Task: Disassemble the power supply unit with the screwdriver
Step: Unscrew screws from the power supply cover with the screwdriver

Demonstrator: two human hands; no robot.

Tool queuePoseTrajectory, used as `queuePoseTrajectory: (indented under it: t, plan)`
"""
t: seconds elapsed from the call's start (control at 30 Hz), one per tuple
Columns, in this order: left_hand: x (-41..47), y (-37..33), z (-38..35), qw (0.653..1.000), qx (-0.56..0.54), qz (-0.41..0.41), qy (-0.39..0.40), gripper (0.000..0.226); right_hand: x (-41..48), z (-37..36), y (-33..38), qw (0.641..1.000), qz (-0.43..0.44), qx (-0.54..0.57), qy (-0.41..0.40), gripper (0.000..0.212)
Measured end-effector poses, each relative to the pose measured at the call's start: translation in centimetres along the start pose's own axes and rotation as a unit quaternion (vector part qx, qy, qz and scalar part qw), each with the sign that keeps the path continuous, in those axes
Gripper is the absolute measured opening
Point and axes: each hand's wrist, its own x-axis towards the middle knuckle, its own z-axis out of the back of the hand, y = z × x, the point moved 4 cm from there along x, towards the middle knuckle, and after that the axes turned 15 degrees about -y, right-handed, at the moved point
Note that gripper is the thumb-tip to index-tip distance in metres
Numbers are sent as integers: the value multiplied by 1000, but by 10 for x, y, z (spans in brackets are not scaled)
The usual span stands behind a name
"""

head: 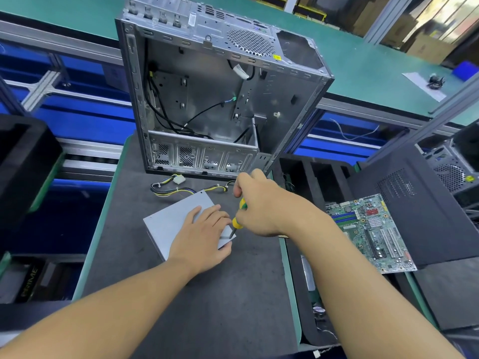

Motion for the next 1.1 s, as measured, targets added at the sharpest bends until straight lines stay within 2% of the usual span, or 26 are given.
queuePoseTrajectory:
  t: [0.2, 0.33, 0.47, 0.63, 0.73, 0.83, 0.97, 1.1]
  plan:
    - [-1, 1, -2, 1000, -6, 5, 12, 44, 4, 0, -1, 998, -29, -8, -58, 24]
    - [-1, 1, -2, 1000, -5, 2, 7, 41, 5, -1, 0, 999, 6, 10, -45, 10]
    - [-1, 1, -2, 1000, 2, 2, 23, 47, 1, 0, 0, 1000, 1, 8, -11, 21]
    - [-1, 1, -1, 999, 10, 4, 33, 50, 0, 0, -5, 996, -41, -38, -73, 32]
    - [-1, 1, -1, 1000, -4, 7, 18, 47, 0, 0, -4, 996, -21, -5, -86, 23]
    - [-1, 1, -1, 1000, -7, 9, 11, 43, -1, -1, -4, 998, -9, 9, -60, 12]
    - [0, -1, 2, 1000, 1, -7, -3, 38, -2, -2, -4, 999, -17, 5, -29, 23]
    - [0, 1, -2, 1000, -9, 7, 27, 47, -3, -1, -5, 995, -39, -28, -86, 28]
